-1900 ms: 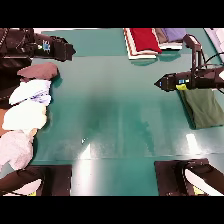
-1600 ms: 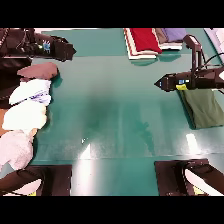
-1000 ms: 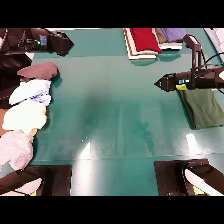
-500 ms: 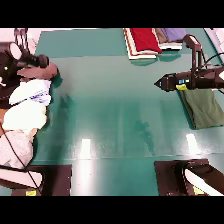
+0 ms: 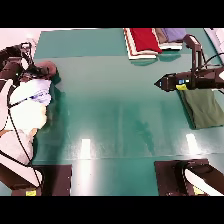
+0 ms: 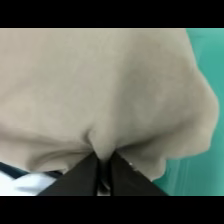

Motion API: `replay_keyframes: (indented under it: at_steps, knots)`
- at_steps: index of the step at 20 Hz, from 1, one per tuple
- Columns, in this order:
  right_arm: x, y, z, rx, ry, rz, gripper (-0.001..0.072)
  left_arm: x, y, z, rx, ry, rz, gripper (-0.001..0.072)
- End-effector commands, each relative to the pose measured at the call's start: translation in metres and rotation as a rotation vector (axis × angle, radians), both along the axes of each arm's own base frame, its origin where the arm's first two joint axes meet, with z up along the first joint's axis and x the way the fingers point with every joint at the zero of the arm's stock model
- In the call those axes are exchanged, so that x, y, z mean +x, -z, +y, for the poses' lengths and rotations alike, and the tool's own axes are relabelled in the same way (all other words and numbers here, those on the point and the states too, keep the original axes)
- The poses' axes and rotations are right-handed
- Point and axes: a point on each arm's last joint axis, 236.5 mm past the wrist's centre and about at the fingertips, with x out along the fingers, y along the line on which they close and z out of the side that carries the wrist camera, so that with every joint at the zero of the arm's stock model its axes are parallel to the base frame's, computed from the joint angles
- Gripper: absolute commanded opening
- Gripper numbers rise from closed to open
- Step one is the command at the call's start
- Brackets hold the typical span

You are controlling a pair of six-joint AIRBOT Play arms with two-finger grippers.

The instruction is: Fold the shirts.

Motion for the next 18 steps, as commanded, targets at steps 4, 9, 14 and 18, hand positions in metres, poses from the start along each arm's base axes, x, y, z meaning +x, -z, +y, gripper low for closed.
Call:
replay_keyframes:
  at_steps: [4, 9, 14, 18]
  knots:
    - [0.016, -0.052, 0.0, 0.017, 0.012, -0.134, 0.0015, 0.005, -0.168, -0.014, 0.033, 0.027, -0.261, 0.0023]
    - [0.027, -0.166, -0.002, 0.055, 0.037, -0.413, 0.0015, -0.096, -0.385, -0.095, 0.13, 0.232, -0.604, 0.0023]
    - [0.025, -0.229, -0.02, 0.063, 0.088, -0.561, 0.0015, -0.174, -0.39, -0.19, 0.046, 0.456, -0.506, 0.0023]
    - [0.024, -0.237, -0.035, 0.051, 0.118, -0.573, 0.0015, -0.2, -0.316, -0.303, -0.075, 0.721, -0.315, 0.0024]
